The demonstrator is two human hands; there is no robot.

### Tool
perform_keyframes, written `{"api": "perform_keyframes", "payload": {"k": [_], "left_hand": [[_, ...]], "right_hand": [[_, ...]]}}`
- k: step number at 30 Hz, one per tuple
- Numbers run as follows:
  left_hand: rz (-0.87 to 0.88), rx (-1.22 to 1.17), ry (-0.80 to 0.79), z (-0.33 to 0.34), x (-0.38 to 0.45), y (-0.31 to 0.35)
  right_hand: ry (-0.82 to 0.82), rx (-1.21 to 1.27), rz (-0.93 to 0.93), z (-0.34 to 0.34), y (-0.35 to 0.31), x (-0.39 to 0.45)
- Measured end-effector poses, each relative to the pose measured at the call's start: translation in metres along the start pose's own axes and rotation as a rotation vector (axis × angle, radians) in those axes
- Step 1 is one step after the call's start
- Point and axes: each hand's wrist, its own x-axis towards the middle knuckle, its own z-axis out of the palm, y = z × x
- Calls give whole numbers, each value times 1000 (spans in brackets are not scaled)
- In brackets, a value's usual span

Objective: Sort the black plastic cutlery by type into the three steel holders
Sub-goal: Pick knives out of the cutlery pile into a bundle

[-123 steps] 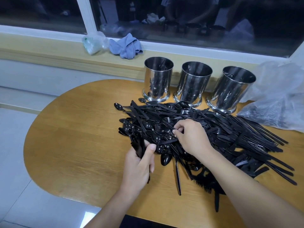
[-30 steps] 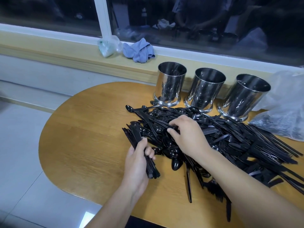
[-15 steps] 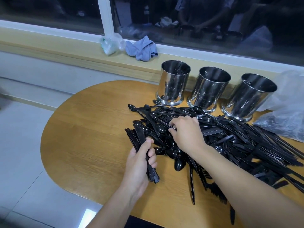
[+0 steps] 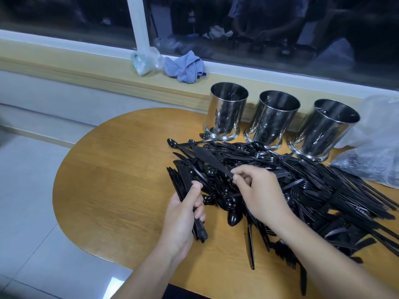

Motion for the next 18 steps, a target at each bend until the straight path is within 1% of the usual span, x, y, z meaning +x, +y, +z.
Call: {"api": "perform_keyframes", "payload": {"k": [3,5,8,10,12,14,16,18], "left_hand": [[50,27,-40,6,-1,1],[51,-2,-31,8,-1,-1],[23,-36,14,10,-1,-2],[-11,-57,40,9,-2,-1],[-60,-66,76,5,-4,-1],[-68,-52,109,0,-3,-1],[-23,-65,126,-5,0,-1],[14,-134,126,-9,4,0]], "right_hand": [[-107,240,73,-1,-14,-34],[-154,325,92,3,-16,-47],[-236,380,80,9,-17,-54],[-299,350,30,12,-21,-52],[-297,315,0,12,-24,-47],[-194,251,-3,14,-21,-36],[-92,103,-46,21,-16,-18],[-78,-54,-108,33,-15,3]]}}
